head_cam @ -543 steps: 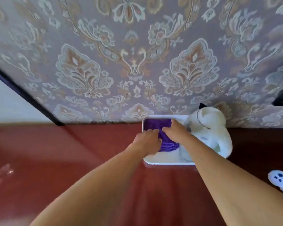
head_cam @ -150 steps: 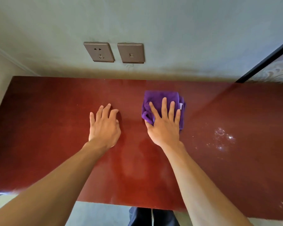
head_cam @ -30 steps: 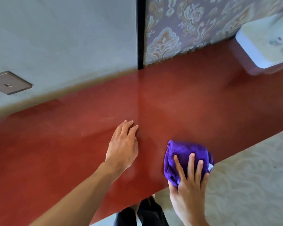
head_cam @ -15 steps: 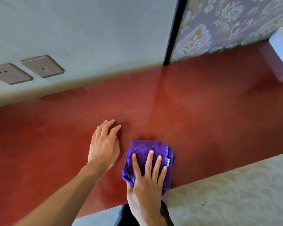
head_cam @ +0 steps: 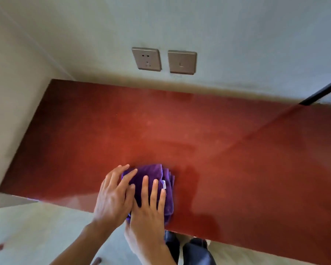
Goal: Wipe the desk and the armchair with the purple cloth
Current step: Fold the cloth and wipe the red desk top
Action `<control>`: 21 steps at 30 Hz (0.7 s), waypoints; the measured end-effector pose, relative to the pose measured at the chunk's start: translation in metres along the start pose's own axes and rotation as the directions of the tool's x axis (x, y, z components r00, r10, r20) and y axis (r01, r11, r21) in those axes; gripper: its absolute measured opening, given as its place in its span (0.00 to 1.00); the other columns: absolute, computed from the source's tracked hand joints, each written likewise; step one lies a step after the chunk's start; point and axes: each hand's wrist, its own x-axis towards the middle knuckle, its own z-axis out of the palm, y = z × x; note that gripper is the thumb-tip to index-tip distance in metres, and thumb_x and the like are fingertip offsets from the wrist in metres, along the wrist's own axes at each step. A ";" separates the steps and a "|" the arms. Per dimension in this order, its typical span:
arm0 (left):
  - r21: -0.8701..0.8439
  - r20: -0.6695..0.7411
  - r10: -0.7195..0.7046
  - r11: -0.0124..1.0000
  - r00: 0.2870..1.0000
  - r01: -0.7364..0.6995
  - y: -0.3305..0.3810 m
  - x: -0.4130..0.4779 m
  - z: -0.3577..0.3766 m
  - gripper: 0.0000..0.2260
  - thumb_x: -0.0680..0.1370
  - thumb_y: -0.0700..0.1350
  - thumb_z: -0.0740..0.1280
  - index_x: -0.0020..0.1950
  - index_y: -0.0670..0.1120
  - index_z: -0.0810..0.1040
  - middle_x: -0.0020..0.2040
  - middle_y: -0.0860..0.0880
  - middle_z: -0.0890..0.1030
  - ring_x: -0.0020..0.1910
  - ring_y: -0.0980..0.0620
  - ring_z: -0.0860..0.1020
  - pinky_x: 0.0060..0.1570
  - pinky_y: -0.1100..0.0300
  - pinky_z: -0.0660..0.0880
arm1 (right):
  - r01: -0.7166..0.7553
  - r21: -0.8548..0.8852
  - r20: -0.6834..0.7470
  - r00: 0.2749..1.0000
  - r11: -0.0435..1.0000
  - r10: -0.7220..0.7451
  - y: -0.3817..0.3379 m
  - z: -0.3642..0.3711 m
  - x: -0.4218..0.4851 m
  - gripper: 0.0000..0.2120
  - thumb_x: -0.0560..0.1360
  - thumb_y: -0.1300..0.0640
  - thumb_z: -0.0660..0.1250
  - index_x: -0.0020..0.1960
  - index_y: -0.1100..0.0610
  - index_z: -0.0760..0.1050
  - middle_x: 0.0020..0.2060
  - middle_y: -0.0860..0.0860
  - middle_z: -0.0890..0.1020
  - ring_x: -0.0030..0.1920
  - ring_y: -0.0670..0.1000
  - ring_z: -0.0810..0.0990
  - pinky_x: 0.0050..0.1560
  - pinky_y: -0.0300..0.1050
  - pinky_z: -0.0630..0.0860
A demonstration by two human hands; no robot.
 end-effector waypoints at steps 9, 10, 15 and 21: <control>0.046 -0.057 -0.294 0.954 0.954 0.297 -0.099 -0.054 -0.042 0.21 0.81 0.50 0.55 0.69 0.49 0.78 0.76 0.42 0.69 0.73 0.37 0.68 0.69 0.41 0.69 | 0.303 -0.142 0.126 0.950 0.942 -0.286 -0.099 0.043 0.050 0.31 0.79 0.44 0.52 0.81 0.47 0.57 0.82 0.59 0.47 0.80 0.65 0.38 0.77 0.67 0.34; 0.053 -0.053 -0.343 0.937 0.938 0.346 -0.111 -0.059 -0.047 0.21 0.82 0.51 0.53 0.71 0.50 0.77 0.77 0.43 0.67 0.74 0.37 0.66 0.70 0.41 0.68 | 0.335 -0.150 0.142 0.938 0.930 -0.316 -0.111 0.048 0.055 0.31 0.79 0.44 0.51 0.82 0.47 0.56 0.82 0.58 0.45 0.80 0.65 0.36 0.77 0.66 0.33; 0.087 -0.071 -0.575 0.810 0.815 0.580 -0.165 -0.074 -0.065 0.19 0.84 0.52 0.55 0.74 0.59 0.71 0.81 0.49 0.60 0.79 0.41 0.57 0.74 0.44 0.62 | 0.498 -0.195 0.195 0.864 0.845 -0.464 -0.168 0.072 0.081 0.33 0.76 0.43 0.47 0.81 0.48 0.59 0.83 0.58 0.49 0.81 0.64 0.40 0.78 0.68 0.40; -0.015 -0.021 -0.802 0.597 0.597 0.802 -0.224 -0.075 -0.084 0.21 0.82 0.59 0.49 0.75 0.73 0.59 0.81 0.46 0.56 0.79 0.44 0.52 0.76 0.44 0.54 | 0.653 -0.259 0.271 0.756 0.711 -0.596 -0.226 0.101 0.116 0.35 0.77 0.40 0.57 0.82 0.43 0.53 0.83 0.58 0.43 0.81 0.65 0.37 0.77 0.68 0.40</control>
